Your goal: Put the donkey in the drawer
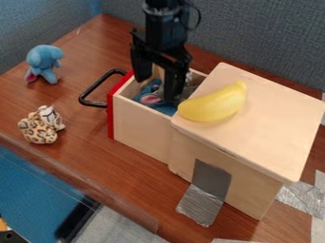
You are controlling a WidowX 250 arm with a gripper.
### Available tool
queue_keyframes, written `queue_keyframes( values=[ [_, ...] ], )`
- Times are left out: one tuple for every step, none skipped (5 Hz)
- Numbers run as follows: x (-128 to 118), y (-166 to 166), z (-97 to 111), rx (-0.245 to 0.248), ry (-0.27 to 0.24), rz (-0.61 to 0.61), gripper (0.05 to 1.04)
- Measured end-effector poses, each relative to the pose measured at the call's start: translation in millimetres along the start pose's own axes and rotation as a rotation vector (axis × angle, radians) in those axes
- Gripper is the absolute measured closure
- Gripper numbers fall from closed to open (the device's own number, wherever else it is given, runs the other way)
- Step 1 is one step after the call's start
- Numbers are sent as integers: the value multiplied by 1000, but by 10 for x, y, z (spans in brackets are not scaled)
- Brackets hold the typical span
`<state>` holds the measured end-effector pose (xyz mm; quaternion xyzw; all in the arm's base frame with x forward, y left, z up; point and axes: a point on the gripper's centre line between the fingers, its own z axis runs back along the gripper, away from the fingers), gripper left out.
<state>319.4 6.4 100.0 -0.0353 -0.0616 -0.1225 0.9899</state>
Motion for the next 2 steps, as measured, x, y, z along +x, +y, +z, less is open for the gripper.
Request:
queue_keyframes(
  values=[
    [-12, -28, 243, 14, -45, 1, 83],
    [-60, -3, 415, 46, -65, 18, 83]
  ],
)
